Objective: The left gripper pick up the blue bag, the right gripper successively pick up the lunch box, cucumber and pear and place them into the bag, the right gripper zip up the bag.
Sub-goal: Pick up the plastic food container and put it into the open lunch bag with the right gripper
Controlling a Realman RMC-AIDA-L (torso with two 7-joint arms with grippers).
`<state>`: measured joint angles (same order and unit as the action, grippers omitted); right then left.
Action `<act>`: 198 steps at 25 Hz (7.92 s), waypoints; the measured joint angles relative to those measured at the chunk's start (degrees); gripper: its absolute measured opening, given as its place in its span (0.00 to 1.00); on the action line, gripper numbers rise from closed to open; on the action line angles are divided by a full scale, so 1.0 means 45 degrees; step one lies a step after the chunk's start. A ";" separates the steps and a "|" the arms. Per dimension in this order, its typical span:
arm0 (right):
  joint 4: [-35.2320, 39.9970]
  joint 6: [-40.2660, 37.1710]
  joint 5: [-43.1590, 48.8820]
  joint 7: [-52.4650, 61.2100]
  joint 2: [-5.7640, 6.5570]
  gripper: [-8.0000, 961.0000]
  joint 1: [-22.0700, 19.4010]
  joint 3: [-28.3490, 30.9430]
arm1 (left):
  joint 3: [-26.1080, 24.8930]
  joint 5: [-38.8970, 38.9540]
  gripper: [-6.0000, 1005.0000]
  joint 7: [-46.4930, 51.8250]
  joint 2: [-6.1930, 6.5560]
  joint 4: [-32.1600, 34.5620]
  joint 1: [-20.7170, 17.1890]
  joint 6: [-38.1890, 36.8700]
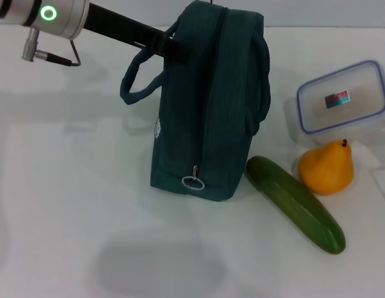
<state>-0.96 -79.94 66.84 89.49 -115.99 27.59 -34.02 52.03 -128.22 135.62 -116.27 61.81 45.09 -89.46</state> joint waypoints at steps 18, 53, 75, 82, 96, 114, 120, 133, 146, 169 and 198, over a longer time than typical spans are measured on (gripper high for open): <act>0.0066 -0.0432 -0.0225 -0.0141 0.0016 0.11 -0.0017 0.0001 | -0.0001 -0.0060 0.04 0.0015 0.0016 -0.0037 0.0164 0.0025; 0.0572 -0.2808 -0.0969 -0.0142 -0.0034 0.11 0.0563 0.0021 | 0.0105 -0.0208 0.04 0.0167 0.0006 -0.0085 0.0528 0.0273; 0.0728 -0.4088 -0.1208 -0.0181 -0.0039 0.11 0.1547 0.0000 | 0.0373 -0.0331 0.04 0.0312 -0.0069 -0.0085 0.0824 0.0257; 0.0749 -0.4204 -0.1217 -0.0254 -0.0044 0.11 0.1965 0.0000 | 0.0603 -0.0335 0.04 0.0429 -0.0094 -0.0085 0.0857 0.0280; 0.0802 -0.4921 -0.1258 -0.0489 -0.0036 0.11 0.2631 0.0019 | 0.0629 -0.0336 0.04 0.0431 -0.0248 -0.0085 0.0969 0.0397; 0.0925 -0.4157 -0.1360 -0.0654 -0.0043 0.11 0.3139 -0.0135 | 0.0941 -0.0237 0.04 0.0783 -0.0510 -0.0633 0.1618 0.0471; 0.0886 -0.3910 -0.1338 -0.0786 -0.0043 0.11 0.3311 -0.0142 | 0.0916 -0.0211 0.04 0.0916 -0.0509 -0.0577 0.1704 0.0471; 0.0711 -0.3248 -0.1258 -0.1080 -0.0043 0.11 0.3367 -0.0370 | 0.0858 -0.0159 0.04 0.1125 -0.0441 -0.0634 0.2038 0.0465; 0.0262 -0.2651 -0.1230 -0.1487 -0.0042 0.11 0.3231 -0.0835 | 0.0841 0.0299 0.04 0.1318 -0.0354 -0.0630 0.2227 0.0466; -0.0152 -0.1458 -0.1062 -0.1702 -0.0043 0.15 0.3540 -0.1325 | 0.0819 0.1422 0.04 0.1262 -0.0241 -0.0922 0.2348 0.0459; -0.0361 0.0342 0.0390 -0.1520 -0.0043 0.20 0.4791 -0.1402 | 0.0799 0.1462 0.04 0.0694 -0.0140 -0.0939 0.2331 0.0805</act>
<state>-2.59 -78.40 68.59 82.65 -116.18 49.15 -40.33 55.63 -121.64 138.74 -116.90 57.59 55.58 -85.84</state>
